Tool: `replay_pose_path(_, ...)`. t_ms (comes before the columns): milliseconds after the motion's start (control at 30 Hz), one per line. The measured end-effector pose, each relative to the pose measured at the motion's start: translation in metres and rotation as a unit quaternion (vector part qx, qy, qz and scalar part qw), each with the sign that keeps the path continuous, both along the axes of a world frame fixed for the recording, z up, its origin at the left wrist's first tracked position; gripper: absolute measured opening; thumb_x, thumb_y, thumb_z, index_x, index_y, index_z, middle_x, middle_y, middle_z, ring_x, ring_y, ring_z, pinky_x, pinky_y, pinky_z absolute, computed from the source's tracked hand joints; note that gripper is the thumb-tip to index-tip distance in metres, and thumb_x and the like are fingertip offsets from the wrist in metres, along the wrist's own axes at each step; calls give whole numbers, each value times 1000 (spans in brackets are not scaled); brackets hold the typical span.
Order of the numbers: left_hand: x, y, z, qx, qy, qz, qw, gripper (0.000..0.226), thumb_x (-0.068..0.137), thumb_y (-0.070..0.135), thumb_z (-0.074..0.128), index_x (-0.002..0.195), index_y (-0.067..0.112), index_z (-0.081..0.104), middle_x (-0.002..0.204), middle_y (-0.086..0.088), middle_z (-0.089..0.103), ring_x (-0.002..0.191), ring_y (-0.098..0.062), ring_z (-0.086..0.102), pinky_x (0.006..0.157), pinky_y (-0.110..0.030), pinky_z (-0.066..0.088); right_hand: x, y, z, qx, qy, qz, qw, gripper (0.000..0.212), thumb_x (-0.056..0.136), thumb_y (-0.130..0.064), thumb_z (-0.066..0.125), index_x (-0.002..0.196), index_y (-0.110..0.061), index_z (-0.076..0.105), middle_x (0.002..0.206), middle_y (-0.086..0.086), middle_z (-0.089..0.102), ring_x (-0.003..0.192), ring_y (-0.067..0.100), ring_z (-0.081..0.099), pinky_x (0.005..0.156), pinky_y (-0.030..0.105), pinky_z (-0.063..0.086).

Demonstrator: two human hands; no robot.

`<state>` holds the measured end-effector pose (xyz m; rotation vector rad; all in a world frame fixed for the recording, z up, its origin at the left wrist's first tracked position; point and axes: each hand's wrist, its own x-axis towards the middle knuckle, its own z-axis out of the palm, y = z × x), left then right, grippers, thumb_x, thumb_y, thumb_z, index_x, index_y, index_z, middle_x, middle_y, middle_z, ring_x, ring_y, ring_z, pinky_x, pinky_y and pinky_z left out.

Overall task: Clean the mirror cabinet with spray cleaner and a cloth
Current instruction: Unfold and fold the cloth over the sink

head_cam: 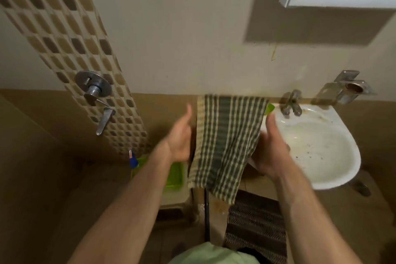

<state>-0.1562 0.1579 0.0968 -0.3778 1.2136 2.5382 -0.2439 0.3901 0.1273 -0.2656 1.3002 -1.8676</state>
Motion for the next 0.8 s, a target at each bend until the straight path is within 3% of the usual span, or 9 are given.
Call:
replay_pose_path(67,21,20,-57,18,-90,-29,995,110,78,96,39,142,8,61,147,-22,57,136,-41,54,114,-59,40,33,16,-59,25,-178,19,983,95,87,-83,46,139,-4,55,128,17,69,113,37,70,92,47,56)
replay_pose_path(133,46,39,-99,34,-160,-28,986,103,76,89,57,134,4,67,139,-22,63,129,-40,61,108,-53,49,54,31,-100,68,-273,7,960,76,96,-66,54,140,-3,55,139,26,62,126,44,62,100,55,53)
replay_pose_path(233,66,56,-124,12,-211,-36,977,76,69,49,90,124,1,70,124,-21,71,112,-34,70,104,-47,51,59,36,-118,206,-213,7,955,49,85,-26,78,121,5,67,126,27,69,102,35,73,87,47,59)
replay_pose_path(333,60,55,-118,-2,-181,-3,983,52,76,22,86,121,2,71,123,-21,72,111,-34,72,96,-47,56,52,32,-118,206,-175,-42,962,24,94,-8,66,115,0,73,121,22,73,100,32,76,88,49,59)
replay_pose_path(433,52,51,-107,-46,-147,13,988,42,83,12,81,124,5,71,124,-17,73,115,-32,71,94,-46,59,48,31,-117,168,-194,-104,961,24,103,-13,56,119,-8,72,117,14,76,107,33,75,88,50,59)
replay_pose_path(500,51,59,-107,-147,-175,0,974,38,86,5,79,122,6,71,119,-11,76,113,-26,72,100,-45,57,51,32,-123,224,-179,-107,952,23,105,-17,55,122,-12,70,115,12,77,108,34,73,93,54,57)
replay_pose_path(567,53,69,-116,-217,-212,28,953,35,86,0,77,120,4,72,113,-8,78,110,-23,73,101,-42,56,56,34,-133,295,-139,-103,940,22,105,-17,56,122,-13,68,110,10,78,104,31,73,91,49,59)
replay_pose_path(700,57,79,-128,-216,-236,77,944,18,92,2,73,110,4,73,101,-10,80,96,-22,77,76,-31,61,59,35,-141,358,-100,-116,921,25,104,-18,59,123,-4,67,107,10,76,101,28,72,97,46,57)
replay_pose_path(800,57,80,-125,-213,-219,131,943,16,91,0,73,106,4,74,98,-12,80,89,-22,77,75,-34,61,53,35,-136,358,-56,-127,923,39,100,-20,65,137,-6,59,109,1,73,98,18,69,85,34,55)
